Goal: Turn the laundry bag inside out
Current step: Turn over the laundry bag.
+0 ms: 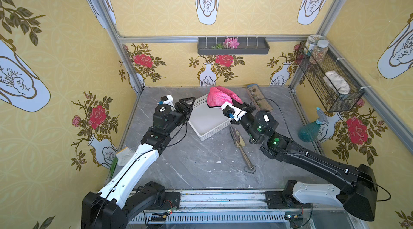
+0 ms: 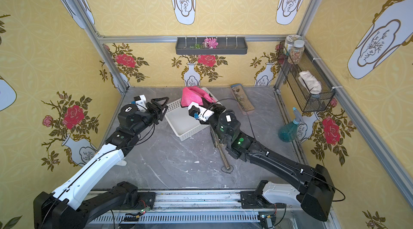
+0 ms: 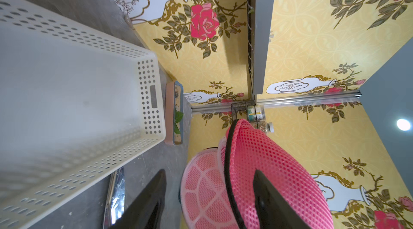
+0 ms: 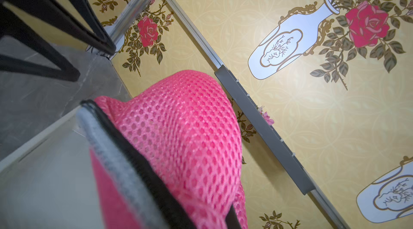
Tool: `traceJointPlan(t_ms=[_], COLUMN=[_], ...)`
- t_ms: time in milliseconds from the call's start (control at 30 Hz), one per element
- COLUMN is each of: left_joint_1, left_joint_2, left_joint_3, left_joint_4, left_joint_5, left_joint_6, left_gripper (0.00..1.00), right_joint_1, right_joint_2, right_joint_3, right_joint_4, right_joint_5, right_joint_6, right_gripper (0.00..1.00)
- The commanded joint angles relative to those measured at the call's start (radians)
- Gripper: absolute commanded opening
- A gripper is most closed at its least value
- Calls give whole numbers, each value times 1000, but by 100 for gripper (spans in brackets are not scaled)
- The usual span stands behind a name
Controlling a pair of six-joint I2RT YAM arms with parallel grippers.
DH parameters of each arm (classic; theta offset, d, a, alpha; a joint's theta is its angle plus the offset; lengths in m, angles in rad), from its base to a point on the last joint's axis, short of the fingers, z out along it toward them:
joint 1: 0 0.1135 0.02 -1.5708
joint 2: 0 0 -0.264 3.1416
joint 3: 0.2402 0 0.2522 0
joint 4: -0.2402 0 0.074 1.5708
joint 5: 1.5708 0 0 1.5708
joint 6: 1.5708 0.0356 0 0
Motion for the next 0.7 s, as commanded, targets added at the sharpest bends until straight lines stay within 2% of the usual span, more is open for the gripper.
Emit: traceJointPlan(t_ms=[0,133,200,300,400,500,667], left_joint_1=[1,-1,-11,-24,-25,-29,-35], left_joint_2=[-16,19,44,31,-10,-30,-11], left_joint_3=[61,169,231,262,220,172,162], left_joint_4=[-107,-107,-137,-207,-250,-207,-122], left_joint_5=[-61,94,190,215,198,212,240], left_joint_6=[192,240,217,158,42,-58,-141], left_gripper=[55,35,32,43,50,54,59], right_joint_1=[-26,-28,-28,-38,-39,-32,-8], right_joint_2=[-5,26,49,85,111,131,155], right_joint_3=[10,40,61,93,114,124,139], right_joint_4=[-36,-121,-141,-158,-157,-154,-147], right_joint_5=[-80,-130,-154,-183,-198,-206,-208], right_joint_6=[-226,-412,-458,-495,-508,-519,-530], right_gripper=[0,0,0,0,0,0,0])
